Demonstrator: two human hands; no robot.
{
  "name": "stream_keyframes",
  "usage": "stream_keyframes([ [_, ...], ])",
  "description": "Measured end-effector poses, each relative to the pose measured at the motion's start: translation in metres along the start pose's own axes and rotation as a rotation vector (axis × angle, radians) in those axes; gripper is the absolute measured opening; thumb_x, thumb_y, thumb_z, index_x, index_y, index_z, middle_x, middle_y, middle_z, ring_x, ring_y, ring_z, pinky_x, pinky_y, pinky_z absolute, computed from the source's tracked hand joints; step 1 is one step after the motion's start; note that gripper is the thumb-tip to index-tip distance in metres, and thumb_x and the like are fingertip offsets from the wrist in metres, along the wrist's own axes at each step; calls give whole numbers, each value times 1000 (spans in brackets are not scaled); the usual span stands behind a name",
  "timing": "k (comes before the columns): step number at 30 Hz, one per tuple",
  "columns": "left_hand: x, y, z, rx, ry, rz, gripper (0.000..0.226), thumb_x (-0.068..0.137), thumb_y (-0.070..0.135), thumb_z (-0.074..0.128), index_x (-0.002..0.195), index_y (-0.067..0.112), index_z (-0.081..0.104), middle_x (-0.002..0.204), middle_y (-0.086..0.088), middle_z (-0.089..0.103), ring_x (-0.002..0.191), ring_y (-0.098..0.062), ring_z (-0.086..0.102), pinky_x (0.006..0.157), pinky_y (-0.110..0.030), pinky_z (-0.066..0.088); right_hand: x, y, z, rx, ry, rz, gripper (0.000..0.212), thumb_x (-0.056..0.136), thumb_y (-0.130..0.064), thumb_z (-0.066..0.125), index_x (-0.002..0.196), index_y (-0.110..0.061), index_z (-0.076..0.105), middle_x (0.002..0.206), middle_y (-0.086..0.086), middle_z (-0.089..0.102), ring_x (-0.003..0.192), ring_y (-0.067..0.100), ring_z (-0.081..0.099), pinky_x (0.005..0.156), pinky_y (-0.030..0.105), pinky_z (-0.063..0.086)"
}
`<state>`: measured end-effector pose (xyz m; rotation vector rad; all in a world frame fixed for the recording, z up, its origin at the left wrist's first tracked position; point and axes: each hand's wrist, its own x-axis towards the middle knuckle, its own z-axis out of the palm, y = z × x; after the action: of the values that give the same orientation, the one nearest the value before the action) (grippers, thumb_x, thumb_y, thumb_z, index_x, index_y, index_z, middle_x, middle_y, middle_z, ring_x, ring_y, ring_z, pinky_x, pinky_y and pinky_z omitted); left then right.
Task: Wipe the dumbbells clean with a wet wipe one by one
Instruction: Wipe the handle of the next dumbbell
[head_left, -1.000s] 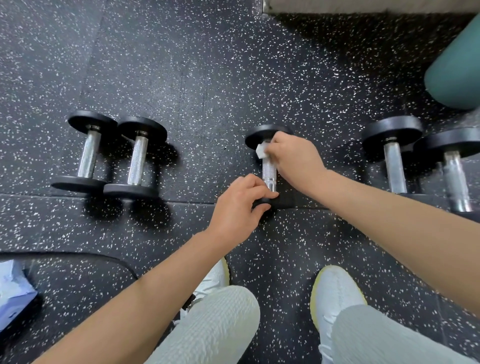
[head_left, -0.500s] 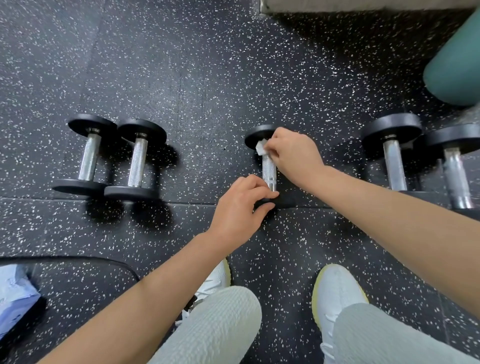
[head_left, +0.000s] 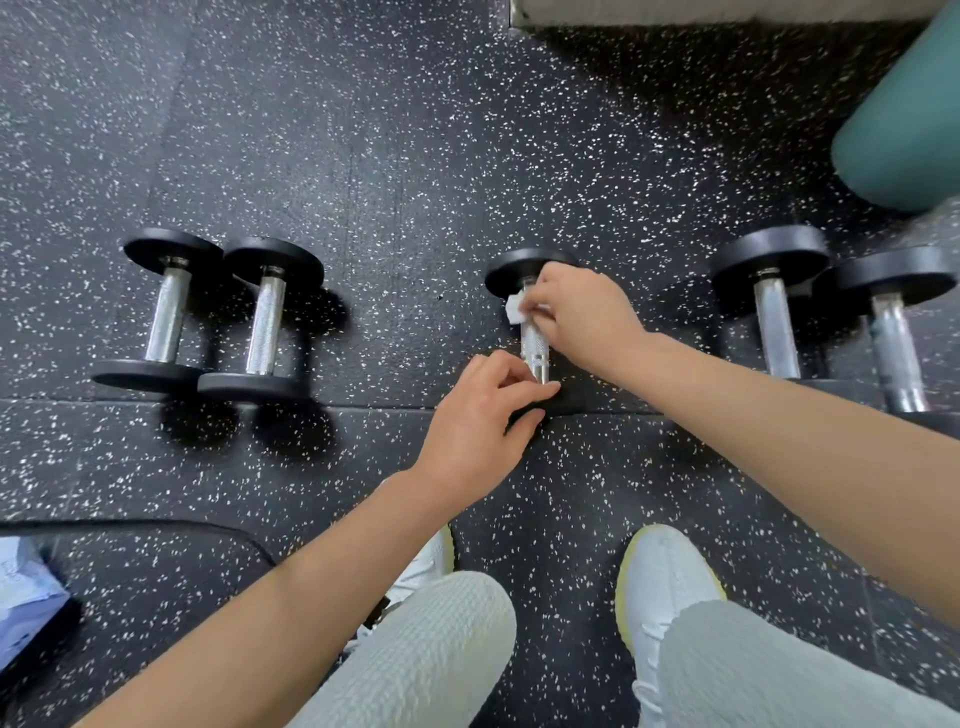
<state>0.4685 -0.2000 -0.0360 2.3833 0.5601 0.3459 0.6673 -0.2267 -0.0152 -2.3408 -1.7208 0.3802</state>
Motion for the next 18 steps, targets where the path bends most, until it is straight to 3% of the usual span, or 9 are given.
stream_keyframes([
  [3, 3, -1, -4, 20, -11, 0, 30, 94, 11, 74, 121, 24, 77, 108, 8, 60, 99, -19, 55, 82, -39, 53, -5, -3, 0, 37, -21, 25, 19, 97, -27, 59, 102, -27, 78, 104, -5, 61, 83, 25, 62, 66, 34, 44],
  [9, 6, 0, -7, 52, 15, -49, 22, 87, 12, 80, 105, 23, 73, 100, 12, 60, 91, -17, 54, 71, -42, 53, -28, -4, -8, 119, -341, -105, 15, 93, -25, 65, 91, -30, 79, 92, -10, 60, 84, 18, 59, 73, 41, 52],
  [12, 6, 2, -7, 40, 19, -33, 18, 89, 14, 80, 104, 23, 75, 102, 14, 62, 93, -16, 56, 72, -40, 54, -11, 4, -10, 157, -264, -24, 16, 91, -24, 67, 91, -33, 80, 92, -11, 69, 87, 16, 64, 77, 37, 54],
  [15, 6, 3, -5, 12, 13, -26, 19, 90, 15, 79, 107, 24, 78, 104, 12, 64, 96, -16, 58, 77, -39, 56, -4, 9, -6, 164, -136, 43, 15, 91, -25, 68, 93, -32, 81, 96, -10, 66, 87, 19, 64, 76, 38, 53],
  [18, 5, 2, -4, -7, 14, -27, 18, 91, 16, 79, 108, 24, 78, 108, 12, 64, 100, -16, 59, 79, -41, 56, -17, 7, -4, 169, -206, -1, 14, 88, -24, 69, 86, -34, 79, 89, -10, 66, 81, 17, 62, 72, 39, 54],
])
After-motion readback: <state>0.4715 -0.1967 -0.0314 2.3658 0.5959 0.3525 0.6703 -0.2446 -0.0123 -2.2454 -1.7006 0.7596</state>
